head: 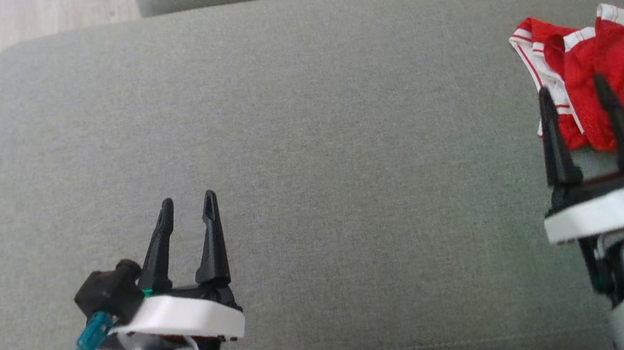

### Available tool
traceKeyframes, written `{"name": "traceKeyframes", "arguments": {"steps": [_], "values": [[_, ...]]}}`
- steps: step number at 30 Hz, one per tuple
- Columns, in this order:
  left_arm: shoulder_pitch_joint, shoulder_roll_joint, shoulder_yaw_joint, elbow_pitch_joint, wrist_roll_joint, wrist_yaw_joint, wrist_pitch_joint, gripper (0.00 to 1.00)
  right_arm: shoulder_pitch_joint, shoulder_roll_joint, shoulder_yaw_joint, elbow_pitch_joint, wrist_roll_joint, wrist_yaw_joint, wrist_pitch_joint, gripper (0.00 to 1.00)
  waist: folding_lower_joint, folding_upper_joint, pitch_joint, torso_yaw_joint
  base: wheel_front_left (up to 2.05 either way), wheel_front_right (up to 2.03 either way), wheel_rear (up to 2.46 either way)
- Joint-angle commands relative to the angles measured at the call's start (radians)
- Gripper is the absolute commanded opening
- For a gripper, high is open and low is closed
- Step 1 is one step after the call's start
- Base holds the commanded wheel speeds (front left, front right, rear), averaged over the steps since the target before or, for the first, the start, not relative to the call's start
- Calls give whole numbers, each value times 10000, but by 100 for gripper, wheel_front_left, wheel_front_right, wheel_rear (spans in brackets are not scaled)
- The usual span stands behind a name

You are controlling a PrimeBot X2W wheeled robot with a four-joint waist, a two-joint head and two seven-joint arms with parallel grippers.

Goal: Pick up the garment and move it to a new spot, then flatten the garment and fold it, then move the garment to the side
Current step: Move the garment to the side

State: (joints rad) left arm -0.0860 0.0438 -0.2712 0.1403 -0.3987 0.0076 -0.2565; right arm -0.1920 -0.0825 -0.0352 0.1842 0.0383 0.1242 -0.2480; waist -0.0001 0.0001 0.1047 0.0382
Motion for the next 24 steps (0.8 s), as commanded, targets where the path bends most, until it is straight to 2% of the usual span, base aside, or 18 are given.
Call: {"name": "traceKeyframes", "arguments": {"steps": [1, 5, 12, 18, 24], "values": [[-323, 64, 410, -372, 17, -22, -53, 100, -50, 65, 161, -448, -129, 65, -102, 100, 1, -1, -113, 70, 0, 0, 0], [-128, 64, 542, -499, 333, 2, -53, 100, 480, 245, -20, -769, -323, 65, -130, 100, 1, -1, -259, 104, 0, 0, 0], [105, 64, 680, -925, 931, 298, -53, 100, 856, 317, 3, -1055, -400, 65, -135, 100, 1, -1, -320, 98, 0, 0, 0], [193, 64, 828, -966, 795, 547, -53, 100, 918, 321, 96, -1155, -232, 65, -136, 100, 1, -1, -352, 84, 0, 0, 0], [245, 64, 983, -1160, 788, 500, -53, 100, 885, 322, 83, -1213, -161, 65, -136, 100, 1, -1, -351, 63, 0, 0, 0]]}}
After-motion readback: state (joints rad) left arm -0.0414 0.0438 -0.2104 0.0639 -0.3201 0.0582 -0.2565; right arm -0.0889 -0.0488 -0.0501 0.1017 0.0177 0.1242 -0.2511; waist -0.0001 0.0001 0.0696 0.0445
